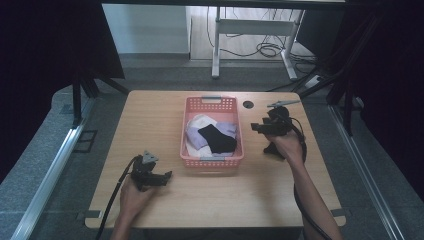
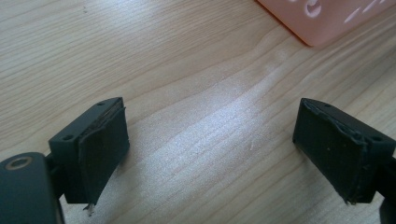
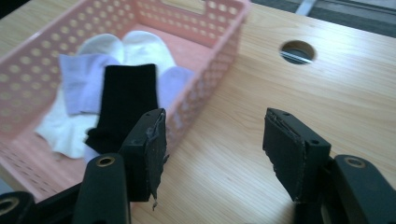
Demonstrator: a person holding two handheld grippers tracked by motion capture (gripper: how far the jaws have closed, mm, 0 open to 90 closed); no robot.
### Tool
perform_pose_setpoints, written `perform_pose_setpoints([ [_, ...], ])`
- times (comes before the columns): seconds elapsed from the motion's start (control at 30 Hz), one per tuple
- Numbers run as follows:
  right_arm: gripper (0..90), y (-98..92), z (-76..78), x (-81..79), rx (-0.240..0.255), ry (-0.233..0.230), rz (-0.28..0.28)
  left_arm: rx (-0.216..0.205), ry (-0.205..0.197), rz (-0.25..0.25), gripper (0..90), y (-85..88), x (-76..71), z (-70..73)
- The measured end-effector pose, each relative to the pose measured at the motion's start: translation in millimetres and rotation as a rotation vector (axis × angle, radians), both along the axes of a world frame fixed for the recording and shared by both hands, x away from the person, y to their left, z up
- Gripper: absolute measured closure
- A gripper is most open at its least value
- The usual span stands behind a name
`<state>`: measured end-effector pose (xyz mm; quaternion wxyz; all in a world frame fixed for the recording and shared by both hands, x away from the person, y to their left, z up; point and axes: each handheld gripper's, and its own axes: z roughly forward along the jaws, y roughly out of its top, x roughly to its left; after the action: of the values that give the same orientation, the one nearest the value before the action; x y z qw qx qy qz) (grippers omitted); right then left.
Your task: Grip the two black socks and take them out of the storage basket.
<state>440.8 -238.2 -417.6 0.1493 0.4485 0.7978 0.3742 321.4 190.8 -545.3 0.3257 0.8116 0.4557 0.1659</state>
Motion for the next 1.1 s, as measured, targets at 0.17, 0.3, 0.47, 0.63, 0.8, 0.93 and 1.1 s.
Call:
perform_pose_setpoints([
  [0.17,41.0,25.0,1.4,3.2,-0.005,0.014,0.053,-0.001,0.000,0.001,10.2,-0.1,0.0,-0.1],
  [0.3,41.9,58.6,-0.3,7.5,-0.015,0.024,0.126,-0.001,0.000,0.001,10.2,0.0,0.0,0.0],
  [0.47,42.7,90.2,-5.6,12.3,-0.028,0.035,0.182,-0.001,0.000,0.001,10.2,-0.1,0.0,0.0],
  [0.63,43.5,113.3,-13.0,18.0,-0.047,0.048,0.214,-0.002,-0.001,0.001,10.2,-0.1,0.1,-0.2],
  [0.8,44.4,136.4,-28.2,26.8,-0.066,0.077,0.236,0.000,0.000,0.000,10.2,0.1,0.1,-0.1],
  [0.93,45.8,150.7,-47.6,34.4,-0.088,0.113,0.230,-0.004,-0.002,0.004,10.2,-0.3,0.1,-0.3],
  [1.1,46.2,156.9,-66.0,45.5,-0.121,0.152,0.198,0.001,0.000,-0.001,10.2,0.1,0.1,0.0],
])
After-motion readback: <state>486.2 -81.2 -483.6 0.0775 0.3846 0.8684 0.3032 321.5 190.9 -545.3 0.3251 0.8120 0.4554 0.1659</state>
